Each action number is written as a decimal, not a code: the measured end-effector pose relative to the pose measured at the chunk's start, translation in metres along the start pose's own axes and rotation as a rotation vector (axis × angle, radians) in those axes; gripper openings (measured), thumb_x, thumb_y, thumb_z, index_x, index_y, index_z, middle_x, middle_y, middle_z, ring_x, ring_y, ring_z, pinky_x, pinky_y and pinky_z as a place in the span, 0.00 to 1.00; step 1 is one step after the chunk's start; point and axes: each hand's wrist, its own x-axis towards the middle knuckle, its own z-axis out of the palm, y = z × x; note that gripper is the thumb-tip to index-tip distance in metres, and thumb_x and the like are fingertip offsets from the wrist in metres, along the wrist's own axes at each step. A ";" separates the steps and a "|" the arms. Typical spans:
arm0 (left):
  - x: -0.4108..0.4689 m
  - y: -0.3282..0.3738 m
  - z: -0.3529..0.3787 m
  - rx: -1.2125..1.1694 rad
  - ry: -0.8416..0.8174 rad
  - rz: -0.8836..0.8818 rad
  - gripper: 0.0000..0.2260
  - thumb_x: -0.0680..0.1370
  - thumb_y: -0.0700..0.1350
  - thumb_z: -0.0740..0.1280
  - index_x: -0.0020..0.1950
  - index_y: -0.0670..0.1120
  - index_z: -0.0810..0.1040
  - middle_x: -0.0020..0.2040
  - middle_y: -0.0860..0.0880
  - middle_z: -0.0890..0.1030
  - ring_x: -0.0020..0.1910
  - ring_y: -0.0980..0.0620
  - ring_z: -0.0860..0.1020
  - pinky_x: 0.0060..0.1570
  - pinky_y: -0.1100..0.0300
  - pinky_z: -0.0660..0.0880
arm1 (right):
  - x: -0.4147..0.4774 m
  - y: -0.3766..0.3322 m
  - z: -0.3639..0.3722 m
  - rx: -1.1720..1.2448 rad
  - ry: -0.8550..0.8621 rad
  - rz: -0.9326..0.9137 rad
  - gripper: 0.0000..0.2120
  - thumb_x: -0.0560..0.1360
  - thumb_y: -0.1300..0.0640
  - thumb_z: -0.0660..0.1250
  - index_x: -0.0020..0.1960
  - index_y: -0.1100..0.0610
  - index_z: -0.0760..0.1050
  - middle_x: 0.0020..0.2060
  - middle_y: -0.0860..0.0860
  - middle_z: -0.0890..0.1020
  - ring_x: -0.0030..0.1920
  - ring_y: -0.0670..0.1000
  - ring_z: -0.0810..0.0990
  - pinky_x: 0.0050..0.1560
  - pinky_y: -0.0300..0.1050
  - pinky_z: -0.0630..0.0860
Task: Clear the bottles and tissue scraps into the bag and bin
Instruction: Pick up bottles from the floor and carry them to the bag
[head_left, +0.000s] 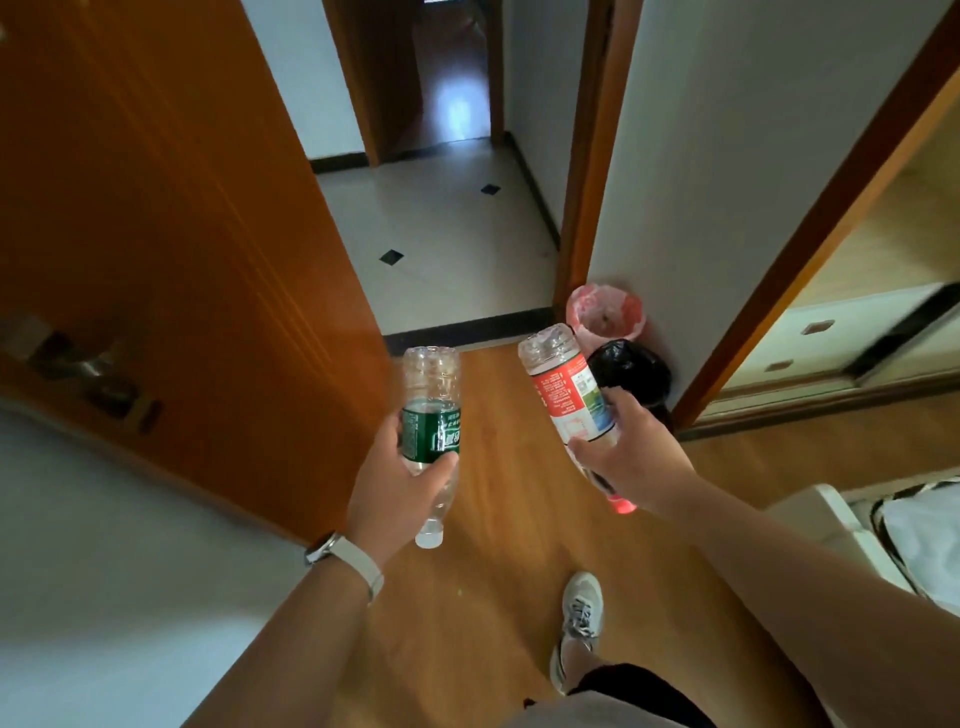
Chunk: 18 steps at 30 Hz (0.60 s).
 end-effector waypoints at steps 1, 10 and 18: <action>0.014 0.008 0.006 0.010 -0.004 -0.004 0.23 0.72 0.52 0.73 0.62 0.62 0.67 0.52 0.64 0.79 0.48 0.65 0.78 0.48 0.57 0.78 | 0.015 0.002 -0.006 0.008 -0.002 0.010 0.35 0.69 0.40 0.73 0.70 0.42 0.59 0.58 0.42 0.76 0.39 0.43 0.79 0.27 0.33 0.74; 0.133 0.104 0.079 0.032 -0.074 0.112 0.21 0.72 0.50 0.74 0.57 0.67 0.67 0.55 0.61 0.79 0.51 0.63 0.79 0.46 0.63 0.76 | 0.127 0.026 -0.098 0.036 0.105 0.075 0.35 0.71 0.41 0.72 0.72 0.44 0.59 0.58 0.42 0.75 0.39 0.44 0.78 0.24 0.32 0.71; 0.205 0.139 0.120 0.083 -0.150 0.168 0.23 0.72 0.51 0.74 0.60 0.64 0.66 0.53 0.63 0.78 0.50 0.62 0.78 0.48 0.61 0.77 | 0.180 0.054 -0.141 0.091 0.225 0.144 0.33 0.70 0.40 0.72 0.69 0.46 0.63 0.57 0.42 0.76 0.50 0.45 0.78 0.45 0.43 0.81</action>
